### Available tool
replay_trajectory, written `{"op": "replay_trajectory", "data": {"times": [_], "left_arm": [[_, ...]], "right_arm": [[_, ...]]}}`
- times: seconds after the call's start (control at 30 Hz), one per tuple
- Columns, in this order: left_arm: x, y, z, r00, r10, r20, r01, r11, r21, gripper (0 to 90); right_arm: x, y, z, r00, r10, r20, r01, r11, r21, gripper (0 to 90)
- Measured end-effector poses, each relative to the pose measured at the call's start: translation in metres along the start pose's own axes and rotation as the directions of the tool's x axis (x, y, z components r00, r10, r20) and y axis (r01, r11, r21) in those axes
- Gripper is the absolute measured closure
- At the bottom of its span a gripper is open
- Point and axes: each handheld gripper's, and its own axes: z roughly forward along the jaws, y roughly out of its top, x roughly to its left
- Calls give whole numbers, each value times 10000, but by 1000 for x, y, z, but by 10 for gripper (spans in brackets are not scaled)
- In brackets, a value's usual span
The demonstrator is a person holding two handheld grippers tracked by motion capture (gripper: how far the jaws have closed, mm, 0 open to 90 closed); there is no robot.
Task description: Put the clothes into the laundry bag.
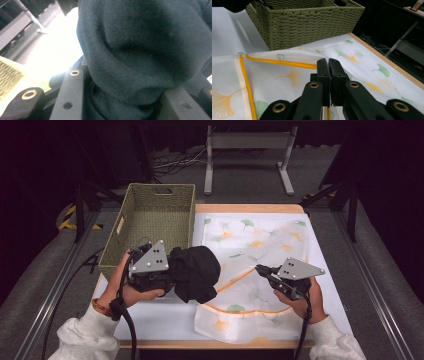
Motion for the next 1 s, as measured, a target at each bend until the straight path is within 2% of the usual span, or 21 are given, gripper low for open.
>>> {"op": "replay_trajectory", "data": {"times": [0.13,0.27,0.37,0.4,0.47,0.53,0.57,0.6,0.67,0.77,0.9,1.0], "left_arm": [[-9,2,12,9991,19,417,-14,9999,-123,627],[-22,8,24,9962,255,829,-247,9996,-115,627],[-34,15,36,9902,475,1315,-465,9989,-105,627],[-34,15,36,9902,475,1315,-465,9989,-105,627],[-40,18,48,9855,627,1574,-624,9980,-73,627],[-43,19,53,9842,614,1662,-623,9981,4,627],[-46,21,64,9807,628,1852,-652,9978,68,627],[-46,21,64,9807,628,1852,-652,9978,68,627],[-50,24,79,9751,599,2134,-659,9976,208,627],[-57,28,96,9688,828,2335,-961,9943,458,627],[-63,29,116,9610,835,2636,-1039,9925,643,627],[-66,28,124,9580,803,2752,-1069,9908,830,626]], "right_arm": [[0,0,0,10000,-1,13,1,10000,-8,887],[0,0,0,10000,8,-6,-8,10000,15,888],[0,0,0,10000,0,-13,0,10000,13,887],[0,0,0,10000,0,-13,0,10000,13,887],[0,0,0,10000,-17,-5,17,10000,4,887],[0,0,0,10000,-13,-5,13,10000,4,888],[1,0,0,10000,-25,-19,25,10000,9,888],[1,0,0,10000,-25,-19,25,10000,9,888],[1,0,1,10000,-40,-33,40,10000,17,887],[1,0,1,10000,-34,-43,34,10000,27,888],[1,0,1,10000,-10,-15,10,10000,58,888],[2,1,2,10000,-19,-32,19,10000,86,888]]}}
